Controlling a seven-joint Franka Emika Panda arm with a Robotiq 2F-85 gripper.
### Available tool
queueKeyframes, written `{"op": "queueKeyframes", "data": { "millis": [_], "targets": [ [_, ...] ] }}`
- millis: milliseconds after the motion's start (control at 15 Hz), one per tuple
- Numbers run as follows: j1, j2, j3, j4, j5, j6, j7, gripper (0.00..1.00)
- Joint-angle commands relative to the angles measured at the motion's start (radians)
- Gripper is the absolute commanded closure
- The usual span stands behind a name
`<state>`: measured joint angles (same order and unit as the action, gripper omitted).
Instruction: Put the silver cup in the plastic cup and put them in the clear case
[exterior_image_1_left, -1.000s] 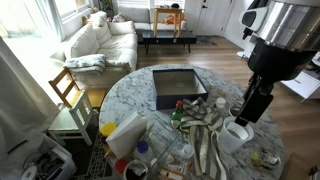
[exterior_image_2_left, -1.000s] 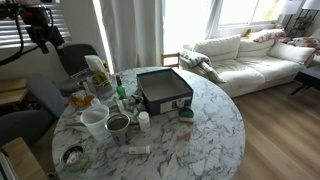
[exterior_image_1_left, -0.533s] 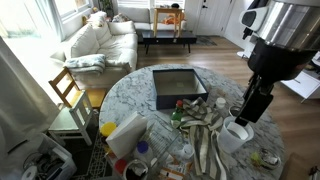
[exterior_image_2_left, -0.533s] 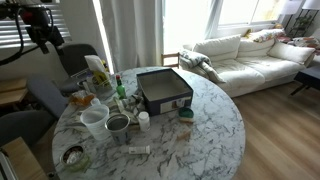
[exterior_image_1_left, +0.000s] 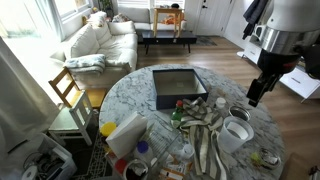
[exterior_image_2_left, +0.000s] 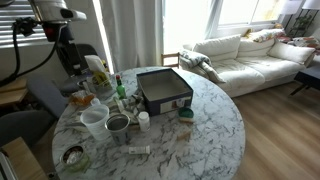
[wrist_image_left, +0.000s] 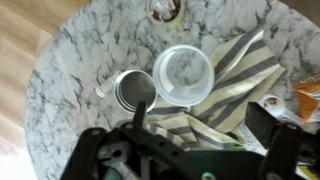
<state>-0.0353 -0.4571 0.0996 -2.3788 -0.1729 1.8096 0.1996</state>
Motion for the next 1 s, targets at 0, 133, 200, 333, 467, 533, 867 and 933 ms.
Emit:
{"op": "queueKeyframes", "data": {
  "millis": [0, 133, 200, 333, 467, 533, 867, 933],
  "targets": [
    [-0.087, -0.014, -0.065, -0.098, -0.085, 0.039, 0.089, 0.00],
    [-0.129, -0.002, -0.087, -0.119, -0.109, 0.028, 0.153, 0.00],
    [-0.096, 0.003, -0.085, -0.079, -0.084, 0.010, 0.086, 0.00],
    [-0.122, 0.006, -0.100, -0.099, -0.092, 0.010, 0.112, 0.00],
    [-0.124, 0.006, -0.098, -0.101, -0.092, 0.010, 0.126, 0.00],
    [-0.124, 0.006, -0.096, -0.101, -0.092, 0.010, 0.131, 0.00],
    [-0.155, 0.057, -0.119, -0.119, -0.098, 0.062, 0.181, 0.00],
    [-0.160, 0.073, -0.133, -0.127, -0.081, 0.096, 0.194, 0.00]
  ]
}}
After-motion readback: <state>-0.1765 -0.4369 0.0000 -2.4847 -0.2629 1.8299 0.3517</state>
